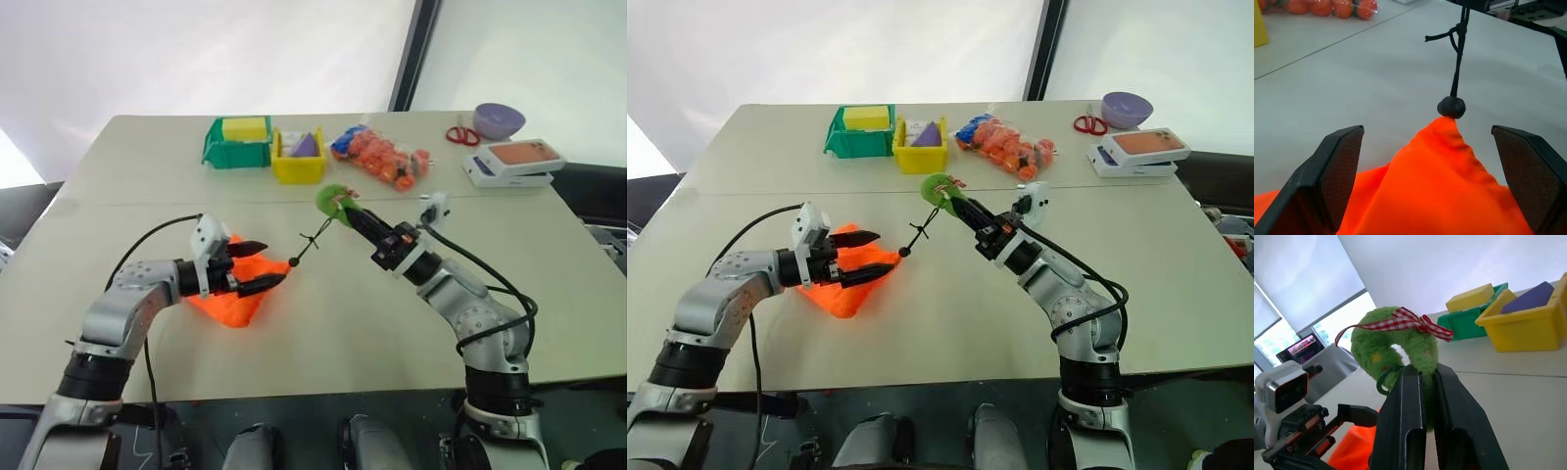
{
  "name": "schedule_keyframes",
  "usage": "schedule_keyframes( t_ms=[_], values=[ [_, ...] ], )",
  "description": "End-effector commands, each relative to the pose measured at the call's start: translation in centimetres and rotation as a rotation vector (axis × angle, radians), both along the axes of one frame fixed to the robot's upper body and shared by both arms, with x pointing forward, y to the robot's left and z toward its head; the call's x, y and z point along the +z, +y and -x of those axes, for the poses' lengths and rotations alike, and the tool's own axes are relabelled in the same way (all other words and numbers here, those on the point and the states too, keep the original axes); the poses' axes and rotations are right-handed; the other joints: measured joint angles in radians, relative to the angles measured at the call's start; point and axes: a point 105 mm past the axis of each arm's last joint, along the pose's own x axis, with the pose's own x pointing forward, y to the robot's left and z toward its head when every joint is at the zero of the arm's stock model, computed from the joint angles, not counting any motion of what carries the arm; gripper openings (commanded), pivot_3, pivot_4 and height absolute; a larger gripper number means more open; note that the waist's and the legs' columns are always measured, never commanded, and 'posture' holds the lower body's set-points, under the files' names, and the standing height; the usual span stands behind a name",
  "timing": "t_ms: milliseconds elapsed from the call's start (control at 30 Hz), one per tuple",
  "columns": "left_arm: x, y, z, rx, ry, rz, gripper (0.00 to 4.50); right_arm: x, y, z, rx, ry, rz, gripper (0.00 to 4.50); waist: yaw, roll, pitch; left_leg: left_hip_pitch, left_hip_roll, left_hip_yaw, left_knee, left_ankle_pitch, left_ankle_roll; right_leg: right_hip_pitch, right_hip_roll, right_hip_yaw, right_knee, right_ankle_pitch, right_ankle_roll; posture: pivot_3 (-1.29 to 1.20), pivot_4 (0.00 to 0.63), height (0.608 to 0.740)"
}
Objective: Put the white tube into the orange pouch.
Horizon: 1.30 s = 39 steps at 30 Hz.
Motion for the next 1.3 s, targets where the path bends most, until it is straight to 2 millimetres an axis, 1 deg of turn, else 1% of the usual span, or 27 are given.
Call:
schedule_keyframes(
  t_ms=[33,100,200,267,400,467,533,667,767,967,1033,1133,1300],
  values=[
    [2.1,-1.1,0.6,0.045,-0.169,0.017,4.46,1.9,0.5,0.9,0.039,-0.067,-0.035,0.00,0.000,0.000,0.000,0.000,0.000,0.000,0.000,0.000,0.000,0.000,0.000,0.000,0.000,0.000,0.000,0.00,0.150,0.740],
    [2.0,-1.8,1.0,0.081,-0.256,-0.033,4.46,1.8,0.5,0.9,0.042,-0.063,-0.035,0.00,0.001,0.000,0.000,0.000,0.000,0.000,0.000,0.000,0.000,0.000,0.000,0.000,0.000,0.000,0.000,0.00,0.150,0.740],
    [0.8,-3.2,1.6,0.141,-0.459,-0.232,4.46,1.6,0.8,1.0,0.050,-0.053,-0.039,0.00,0.001,0.000,0.000,0.000,0.000,0.000,0.000,0.000,0.000,0.000,0.000,0.000,0.000,0.000,0.000,0.00,0.150,0.740],
    [0.3,-4.0,2.0,0.152,-0.533,-0.287,4.46,1.6,1.0,1.0,0.061,-0.050,-0.045,0.00,0.003,0.001,0.000,0.001,0.000,0.000,-0.001,0.000,0.000,0.001,0.000,0.000,0.000,0.000,0.000,0.00,0.150,0.740],
    [-0.5,-4.3,1.4,0.298,-0.639,-0.377,4.46,2.1,1.4,1.3,0.115,-0.028,-0.112,0.00,0.008,0.000,0.000,0.001,0.000,0.000,-0.001,0.000,0.000,0.001,0.000,0.000,0.000,0.000,0.000,0.00,0.150,0.740],
    [-0.5,-4.3,1.2,0.328,-0.675,-0.399,4.46,2.6,1.0,1.1,0.116,0.007,-0.201,0.00,0.011,0.001,0.000,0.001,0.000,0.000,-0.001,0.000,0.000,0.001,0.000,0.000,0.000,0.000,0.000,0.00,0.150,0.740],
    [-0.8,-4.3,1.1,0.354,-0.695,-0.417,4.46,2.8,0.6,0.9,0.122,0.051,-0.278,0.00,0.017,0.001,0.000,0.001,0.000,0.000,-0.001,0.000,0.000,0.001,0.000,0.000,0.000,0.000,0.000,0.00,0.150,0.740],
    [-1.3,-4.2,1.0,0.394,-0.744,-0.451,4.46,1.7,0.7,1.3,0.148,0.146,-0.292,0.00,0.026,0.001,0.000,0.001,0.000,0.000,-0.001,-0.001,0.001,0.001,0.000,0.000,-0.001,0.000,0.000,0.00,0.150,0.740],
    [-1.4,-4.3,0.9,0.424,-0.778,-0.452,4.46,1.1,1.2,1.8,0.161,0.187,-0.297,0.00,0.027,0.001,0.000,0.000,0.000,0.000,-0.001,-0.001,0.001,0.001,0.000,0.000,-0.002,0.000,0.000,0.00,0.150,0.740],
    [-1.5,-5.2,1.1,0.417,-0.818,-0.409,4.46,1.1,1.1,1.8,0.144,0.247,-0.398,0.00,0.025,0.001,0.000,0.000,0.000,0.000,-0.001,-0.001,0.002,0.000,0.000,0.000,-0.002,0.000,0.000,0.00,0.150,0.740],
    [-1.8,-5.6,1.3,0.399,-0.815,-0.404,4.46,1.1,1.0,1.7,0.133,0.259,-0.412,0.00,0.025,0.001,0.000,0.000,0.000,0.000,-0.001,-0.001,0.002,0.000,0.000,0.000,-0.002,0.000,0.000,0.00,0.150,0.740],
    [-2.2,-5.9,1.5,0.375,-0.799,-0.400,4.46,0.9,0.2,1.3,0.090,0.278,-0.440,0.00,0.025,0.001,0.000,-0.001,0.000,0.000,-0.001,-0.001,0.002,0.000,0.000,0.000,-0.002,0.000,0.000,0.00,0.150,0.740],
    [-1.5,-6.1,1.1,0.400,-0.853,-0.404,4.46,1.3,-0.6,1.0,0.062,0.288,-0.476,0.00,0.026,0.001,0.000,-0.001,0.000,0.000,-0.001,-0.001,0.002,0.000,0.000,-0.001,-0.002,0.001,0.002,0.00,0.150,0.740]
  ],
)
